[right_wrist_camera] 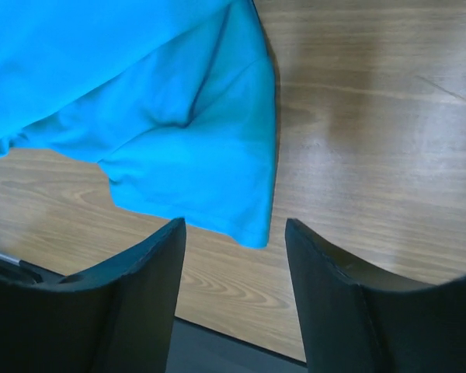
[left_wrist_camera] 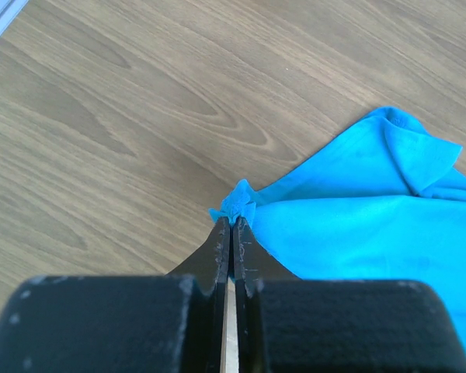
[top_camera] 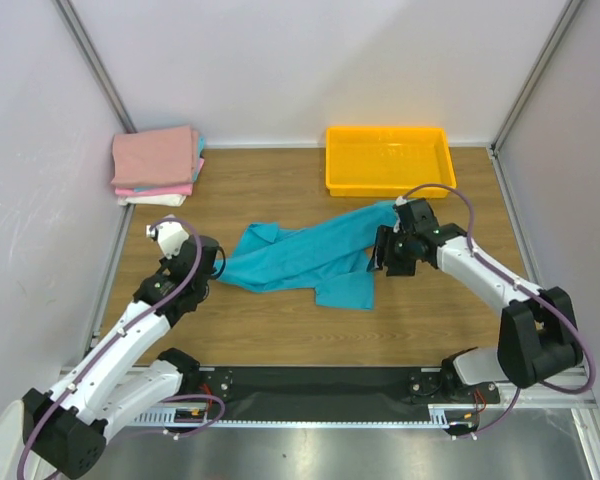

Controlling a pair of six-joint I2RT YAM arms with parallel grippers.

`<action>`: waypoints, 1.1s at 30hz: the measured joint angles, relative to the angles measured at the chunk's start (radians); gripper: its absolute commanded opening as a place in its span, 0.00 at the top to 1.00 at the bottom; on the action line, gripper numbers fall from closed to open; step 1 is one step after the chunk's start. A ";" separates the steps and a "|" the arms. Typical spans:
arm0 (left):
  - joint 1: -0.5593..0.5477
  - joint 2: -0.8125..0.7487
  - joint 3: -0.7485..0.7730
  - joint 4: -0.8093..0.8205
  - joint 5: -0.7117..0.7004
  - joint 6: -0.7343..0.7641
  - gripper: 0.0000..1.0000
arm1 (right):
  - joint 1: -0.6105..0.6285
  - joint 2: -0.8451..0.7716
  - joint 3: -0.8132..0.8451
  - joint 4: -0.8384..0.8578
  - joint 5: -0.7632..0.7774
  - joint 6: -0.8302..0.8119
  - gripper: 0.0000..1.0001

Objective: Fold and stack the t-shirts
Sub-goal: Flatten the tshirt out

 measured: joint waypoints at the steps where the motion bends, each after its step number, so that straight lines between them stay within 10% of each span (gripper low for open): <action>1: 0.000 -0.002 0.000 0.000 0.003 0.002 0.97 | 0.007 0.015 -0.001 0.019 0.011 0.011 0.43; 18: 0.001 -0.077 -0.019 0.012 0.027 0.007 0.97 | 0.043 0.261 0.007 0.225 0.121 0.047 0.52; 27: 0.001 -0.085 -0.026 0.011 0.020 0.005 0.97 | 0.056 0.293 0.038 0.234 0.133 0.040 1.00; 33: 0.001 -0.085 -0.026 0.002 0.016 -0.003 0.98 | 0.057 0.288 0.051 0.180 0.167 0.037 1.00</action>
